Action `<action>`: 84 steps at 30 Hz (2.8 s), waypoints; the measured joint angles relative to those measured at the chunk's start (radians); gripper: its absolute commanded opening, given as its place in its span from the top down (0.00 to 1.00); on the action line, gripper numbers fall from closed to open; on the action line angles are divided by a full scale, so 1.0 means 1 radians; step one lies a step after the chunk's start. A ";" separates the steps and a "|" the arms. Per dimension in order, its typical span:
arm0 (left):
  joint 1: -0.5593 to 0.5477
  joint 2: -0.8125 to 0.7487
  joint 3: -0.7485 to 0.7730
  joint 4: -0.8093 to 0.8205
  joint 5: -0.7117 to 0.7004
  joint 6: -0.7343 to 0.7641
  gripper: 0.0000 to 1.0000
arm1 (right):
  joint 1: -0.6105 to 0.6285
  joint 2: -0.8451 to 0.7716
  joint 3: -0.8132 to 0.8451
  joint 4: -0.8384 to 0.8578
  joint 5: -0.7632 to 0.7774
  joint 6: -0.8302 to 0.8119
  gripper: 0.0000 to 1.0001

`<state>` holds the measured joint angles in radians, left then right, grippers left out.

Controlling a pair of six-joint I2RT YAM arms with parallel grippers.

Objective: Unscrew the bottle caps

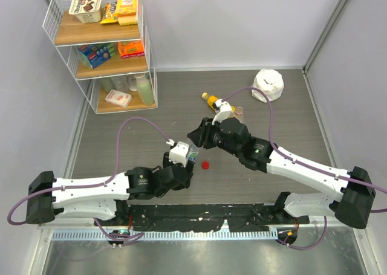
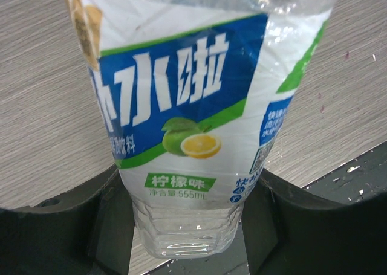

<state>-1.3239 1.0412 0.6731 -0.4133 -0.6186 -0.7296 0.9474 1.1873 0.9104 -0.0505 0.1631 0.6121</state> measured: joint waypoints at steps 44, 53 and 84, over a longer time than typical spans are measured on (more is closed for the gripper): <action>-0.018 -0.312 -0.161 0.254 0.264 0.080 1.00 | -0.224 -0.119 -0.144 0.407 -0.848 -0.120 0.98; -0.018 -0.271 -0.161 0.317 0.257 0.082 1.00 | -0.252 -0.121 -0.171 0.475 -0.864 -0.031 0.73; -0.009 -0.140 -0.167 0.187 0.153 0.026 1.00 | -0.251 -0.143 -0.115 0.300 -0.583 0.021 0.15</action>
<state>-1.3331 0.9012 0.5064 -0.2268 -0.4660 -0.7036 0.6960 1.0443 0.7956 0.2493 -0.4202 0.6331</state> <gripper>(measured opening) 0.618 0.847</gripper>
